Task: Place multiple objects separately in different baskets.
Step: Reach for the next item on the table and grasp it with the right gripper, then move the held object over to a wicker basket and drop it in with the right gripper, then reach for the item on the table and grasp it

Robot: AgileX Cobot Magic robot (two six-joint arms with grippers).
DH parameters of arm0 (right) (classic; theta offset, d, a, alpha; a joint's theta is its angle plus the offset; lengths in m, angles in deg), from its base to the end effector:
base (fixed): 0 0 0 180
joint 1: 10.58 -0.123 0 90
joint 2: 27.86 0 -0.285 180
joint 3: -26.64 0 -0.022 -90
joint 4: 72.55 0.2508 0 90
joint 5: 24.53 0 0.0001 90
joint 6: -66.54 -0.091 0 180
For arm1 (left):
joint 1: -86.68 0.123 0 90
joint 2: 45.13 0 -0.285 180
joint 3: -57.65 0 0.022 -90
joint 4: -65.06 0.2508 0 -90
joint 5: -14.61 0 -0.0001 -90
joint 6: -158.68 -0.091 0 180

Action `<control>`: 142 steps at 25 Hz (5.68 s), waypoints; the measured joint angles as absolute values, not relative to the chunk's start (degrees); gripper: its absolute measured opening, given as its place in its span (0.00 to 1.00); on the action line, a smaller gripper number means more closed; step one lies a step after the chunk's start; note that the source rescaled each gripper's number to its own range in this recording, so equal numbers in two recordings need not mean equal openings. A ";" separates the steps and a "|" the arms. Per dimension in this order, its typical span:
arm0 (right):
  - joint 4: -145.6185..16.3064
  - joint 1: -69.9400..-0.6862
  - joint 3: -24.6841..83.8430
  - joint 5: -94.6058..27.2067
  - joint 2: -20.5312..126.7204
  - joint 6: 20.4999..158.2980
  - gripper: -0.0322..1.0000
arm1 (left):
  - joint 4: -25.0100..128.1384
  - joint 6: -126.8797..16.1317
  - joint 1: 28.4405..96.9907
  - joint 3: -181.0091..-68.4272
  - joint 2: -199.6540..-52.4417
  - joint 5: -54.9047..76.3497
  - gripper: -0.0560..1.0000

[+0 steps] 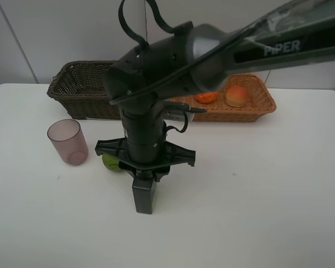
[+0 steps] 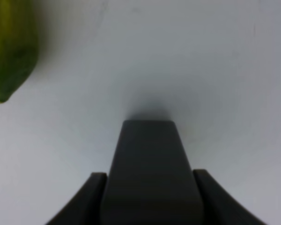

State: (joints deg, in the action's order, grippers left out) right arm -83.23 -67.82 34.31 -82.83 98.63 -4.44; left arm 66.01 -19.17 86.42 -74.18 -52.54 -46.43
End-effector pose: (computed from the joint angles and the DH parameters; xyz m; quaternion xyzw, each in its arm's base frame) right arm 0.2312 0.3328 0.1608 0.0725 0.9938 -0.0126 0.0832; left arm -0.0069 0.0014 0.2788 -0.0144 0.8508 -0.0028 0.5254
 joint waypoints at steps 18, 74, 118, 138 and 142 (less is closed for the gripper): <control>-82.08 -67.82 34.01 -82.94 97.97 5.22 0.11 | 66.01 -19.17 86.42 -74.18 -52.54 -46.43 0.95; -81.71 -51.82 53.80 -22.12 116.30 55.63 0.11 | 66.01 -19.17 86.42 -74.18 -52.54 -46.43 0.95; -73.05 -53.77 42.66 -78.01 92.68 58.84 0.83 | 66.01 -19.17 86.42 -74.18 -52.54 -46.43 0.95; -76.24 -18.39 7.64 -81.35 57.79 56.89 0.83 | 66.01 -19.17 86.42 -74.18 -52.54 -46.43 0.95; -76.96 -12.88 2.85 -82.76 42.43 56.89 0.83 | 66.01 -19.17 86.42 -74.18 -52.54 -46.43 0.95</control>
State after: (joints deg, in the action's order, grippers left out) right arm -76.96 -12.88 2.85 -82.76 42.43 56.89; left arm 66.01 -19.17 86.42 -74.18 -52.54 -46.43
